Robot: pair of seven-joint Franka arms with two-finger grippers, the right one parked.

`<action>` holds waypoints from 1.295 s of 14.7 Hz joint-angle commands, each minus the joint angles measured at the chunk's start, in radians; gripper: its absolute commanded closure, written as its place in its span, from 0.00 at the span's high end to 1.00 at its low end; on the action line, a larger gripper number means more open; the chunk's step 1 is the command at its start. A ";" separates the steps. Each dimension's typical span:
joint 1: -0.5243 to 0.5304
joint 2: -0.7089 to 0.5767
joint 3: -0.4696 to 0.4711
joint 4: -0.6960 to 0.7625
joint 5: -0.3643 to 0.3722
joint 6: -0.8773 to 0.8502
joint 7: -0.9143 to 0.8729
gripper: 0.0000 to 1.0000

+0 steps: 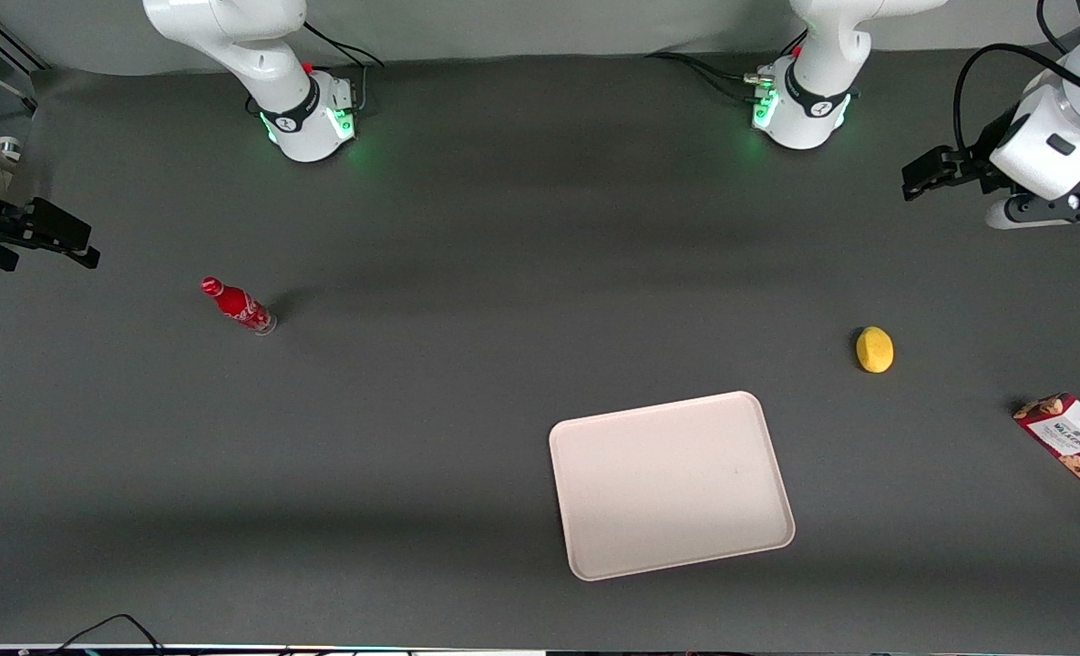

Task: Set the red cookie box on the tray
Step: 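Move the left gripper down toward the red plaid cookie box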

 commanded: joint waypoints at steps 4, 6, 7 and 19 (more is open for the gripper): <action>0.007 0.044 -0.009 0.076 0.011 -0.050 -0.006 1.00; 0.009 0.042 -0.015 0.076 0.014 -0.050 -0.035 1.00; 0.009 0.041 -0.015 0.079 0.012 -0.052 -0.061 1.00; 0.024 0.437 0.231 0.409 0.166 0.023 0.115 1.00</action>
